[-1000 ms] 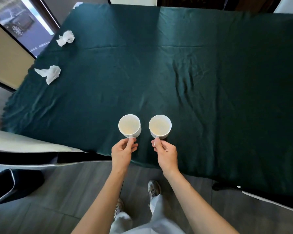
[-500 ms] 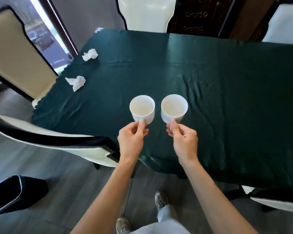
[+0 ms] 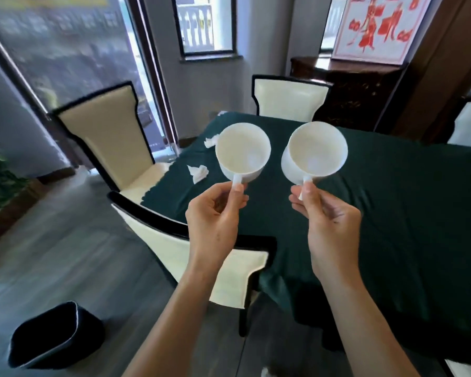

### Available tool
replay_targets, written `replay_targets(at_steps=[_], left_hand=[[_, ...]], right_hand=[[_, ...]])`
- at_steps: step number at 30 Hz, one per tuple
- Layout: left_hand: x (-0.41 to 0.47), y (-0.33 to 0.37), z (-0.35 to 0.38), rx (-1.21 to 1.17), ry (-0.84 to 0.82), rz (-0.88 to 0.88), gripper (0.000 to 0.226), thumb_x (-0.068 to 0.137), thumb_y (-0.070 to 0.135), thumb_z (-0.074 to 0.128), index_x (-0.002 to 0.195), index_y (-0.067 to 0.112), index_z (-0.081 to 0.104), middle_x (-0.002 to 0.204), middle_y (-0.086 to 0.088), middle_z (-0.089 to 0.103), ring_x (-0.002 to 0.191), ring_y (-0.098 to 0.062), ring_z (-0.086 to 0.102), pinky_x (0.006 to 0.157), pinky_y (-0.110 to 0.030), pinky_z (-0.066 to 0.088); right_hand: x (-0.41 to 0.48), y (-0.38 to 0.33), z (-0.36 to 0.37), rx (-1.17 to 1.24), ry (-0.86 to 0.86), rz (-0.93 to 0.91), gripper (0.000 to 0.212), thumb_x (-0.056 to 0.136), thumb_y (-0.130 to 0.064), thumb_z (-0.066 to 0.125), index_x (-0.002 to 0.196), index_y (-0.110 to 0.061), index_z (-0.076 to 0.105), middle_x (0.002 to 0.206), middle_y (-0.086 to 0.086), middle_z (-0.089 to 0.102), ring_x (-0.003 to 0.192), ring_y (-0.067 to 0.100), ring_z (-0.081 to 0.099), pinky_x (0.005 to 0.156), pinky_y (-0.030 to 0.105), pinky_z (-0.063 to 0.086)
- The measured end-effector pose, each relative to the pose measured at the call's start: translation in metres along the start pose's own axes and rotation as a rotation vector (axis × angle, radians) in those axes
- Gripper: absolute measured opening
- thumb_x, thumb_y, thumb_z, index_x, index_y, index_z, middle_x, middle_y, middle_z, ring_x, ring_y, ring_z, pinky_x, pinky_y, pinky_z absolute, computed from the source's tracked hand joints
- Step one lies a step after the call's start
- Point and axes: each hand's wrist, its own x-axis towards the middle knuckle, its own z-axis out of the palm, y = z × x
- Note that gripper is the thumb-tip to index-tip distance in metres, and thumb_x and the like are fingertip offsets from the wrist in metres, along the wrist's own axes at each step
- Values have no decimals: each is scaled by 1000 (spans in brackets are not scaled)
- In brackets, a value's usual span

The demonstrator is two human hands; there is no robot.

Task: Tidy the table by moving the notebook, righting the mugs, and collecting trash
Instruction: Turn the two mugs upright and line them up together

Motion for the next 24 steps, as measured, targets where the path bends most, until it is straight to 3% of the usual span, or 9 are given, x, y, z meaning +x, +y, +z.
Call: replay_targets(at_steps=[10, 15, 20, 24], left_hand=[[74, -3, -77, -7, 113, 94, 22, 99, 25, 66, 100, 9, 82, 89, -2, 83, 87, -20, 80, 87, -51, 64], [138, -21, -101, -5, 144, 63, 16, 100, 16, 67, 95, 11, 81, 86, 3, 83, 83, -17, 80, 85, -42, 65], [208, -41, -124, 18, 143, 40, 17, 99, 15, 67, 91, 12, 82, 86, -5, 83, 82, -24, 80, 86, -47, 64], [253, -54, -143, 6, 136, -1, 18, 100, 10, 65, 91, 8, 80, 90, -15, 81, 83, -30, 79, 83, -41, 65]], right_hand=[[21, 2, 109, 15, -131, -59, 19, 103, -19, 63, 93, -22, 79, 93, -11, 83, 93, 9, 80, 90, 29, 63], [59, 21, 172, 20, -176, -55, 19, 102, -20, 63, 93, -23, 79, 94, -12, 83, 92, 7, 79, 91, 28, 63], [97, 42, 230, 40, -201, -45, 22, 102, -20, 65, 88, -26, 80, 89, -8, 83, 92, 13, 80, 93, 41, 63], [120, 62, 267, 43, -221, 14, 22, 102, -20, 65, 88, -25, 81, 91, -5, 84, 94, 18, 80, 95, 49, 62]])
